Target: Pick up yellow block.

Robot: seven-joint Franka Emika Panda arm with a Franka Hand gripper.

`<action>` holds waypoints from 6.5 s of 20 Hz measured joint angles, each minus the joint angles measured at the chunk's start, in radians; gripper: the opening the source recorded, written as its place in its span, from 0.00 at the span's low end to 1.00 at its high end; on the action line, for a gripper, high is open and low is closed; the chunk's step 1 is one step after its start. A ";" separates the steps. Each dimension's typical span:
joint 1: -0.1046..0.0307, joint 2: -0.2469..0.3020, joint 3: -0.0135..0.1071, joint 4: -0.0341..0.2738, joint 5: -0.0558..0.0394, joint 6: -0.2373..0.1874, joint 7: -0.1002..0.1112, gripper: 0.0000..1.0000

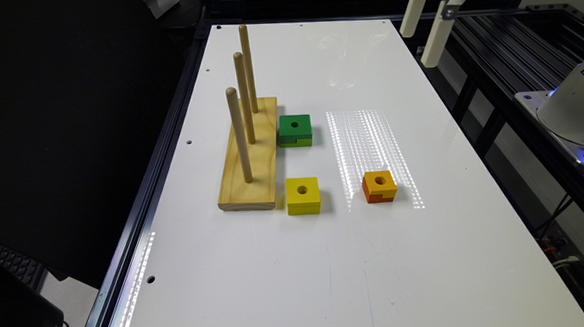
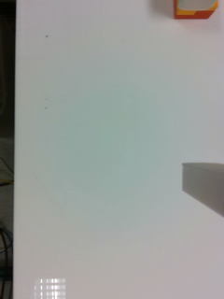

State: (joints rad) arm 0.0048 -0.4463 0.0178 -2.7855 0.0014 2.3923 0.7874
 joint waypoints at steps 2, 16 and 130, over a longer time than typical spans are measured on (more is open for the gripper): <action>0.000 0.032 0.002 0.025 0.0001 0.001 0.001 1.00; 0.004 0.111 0.049 0.105 0.0153 0.001 0.039 1.00; -0.002 0.756 0.220 0.604 -0.0075 0.122 0.217 1.00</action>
State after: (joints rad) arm 0.0031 0.3097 0.2376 -2.1814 -0.0061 2.5146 1.0041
